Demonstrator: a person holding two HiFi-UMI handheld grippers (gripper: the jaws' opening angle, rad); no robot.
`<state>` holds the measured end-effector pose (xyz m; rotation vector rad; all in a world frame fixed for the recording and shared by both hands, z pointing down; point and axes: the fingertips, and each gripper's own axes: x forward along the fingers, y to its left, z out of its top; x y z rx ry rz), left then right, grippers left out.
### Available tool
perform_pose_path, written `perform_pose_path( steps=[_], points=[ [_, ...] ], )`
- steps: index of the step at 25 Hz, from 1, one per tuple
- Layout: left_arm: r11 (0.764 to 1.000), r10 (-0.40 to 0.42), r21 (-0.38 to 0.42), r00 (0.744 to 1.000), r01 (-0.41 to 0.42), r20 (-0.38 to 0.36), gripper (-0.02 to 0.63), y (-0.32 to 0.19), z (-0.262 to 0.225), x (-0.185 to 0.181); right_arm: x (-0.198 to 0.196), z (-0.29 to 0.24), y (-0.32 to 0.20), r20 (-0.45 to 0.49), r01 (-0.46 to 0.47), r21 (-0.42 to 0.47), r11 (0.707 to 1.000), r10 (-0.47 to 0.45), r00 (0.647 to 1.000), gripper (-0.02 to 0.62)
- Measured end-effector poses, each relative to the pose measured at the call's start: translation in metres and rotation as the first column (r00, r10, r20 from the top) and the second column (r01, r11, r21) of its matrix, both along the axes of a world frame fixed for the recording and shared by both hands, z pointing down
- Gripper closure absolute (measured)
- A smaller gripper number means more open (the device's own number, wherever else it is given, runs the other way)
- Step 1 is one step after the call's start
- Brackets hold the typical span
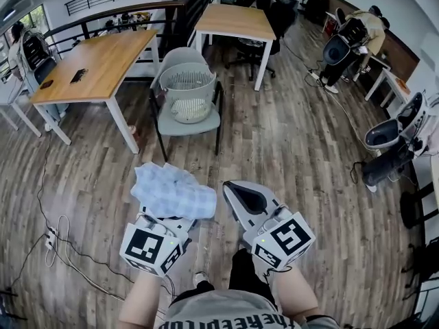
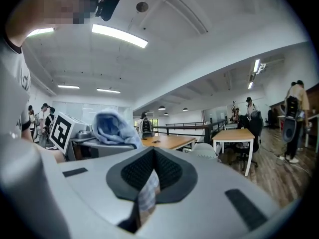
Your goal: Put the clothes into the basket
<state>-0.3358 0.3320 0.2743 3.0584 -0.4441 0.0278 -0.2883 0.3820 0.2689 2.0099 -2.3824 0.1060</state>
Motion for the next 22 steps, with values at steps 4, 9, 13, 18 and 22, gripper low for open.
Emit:
perform_pose_path(
  steps=[4,9,13,18,22],
  points=[
    [0.999,-0.032,-0.019,0.999,0.032,-0.013,0.293,-0.014,0.001,0.029,0.026,0.000,-0.014,-0.017,0.037,-0.007,0.999,-0.037,0.999,0.586],
    [0.997,-0.075,-0.026,0.997,0.075,-0.019,0.293,-0.020,-0.003,0.070,0.070,-0.003,-0.026,-0.012,0.086,-0.012,0.996,-0.086,0.996,0.586],
    [0.994,-0.107,-0.030,0.994,0.106,-0.017,0.293,-0.026,-0.005,0.098,0.099,-0.006,-0.036,-0.013,0.117,-0.010,0.993,-0.117,0.993,0.586],
    [0.989,-0.146,-0.027,0.989,0.145,-0.017,0.293,-0.032,-0.006,0.133,0.137,-0.005,-0.044,-0.006,0.152,-0.006,0.988,-0.152,0.988,0.586],
    [0.983,-0.182,-0.026,0.983,0.181,-0.029,0.293,-0.035,-0.006,0.163,0.169,-0.005,-0.046,-0.015,0.187,-0.002,0.982,-0.187,0.982,0.586]
  ],
)
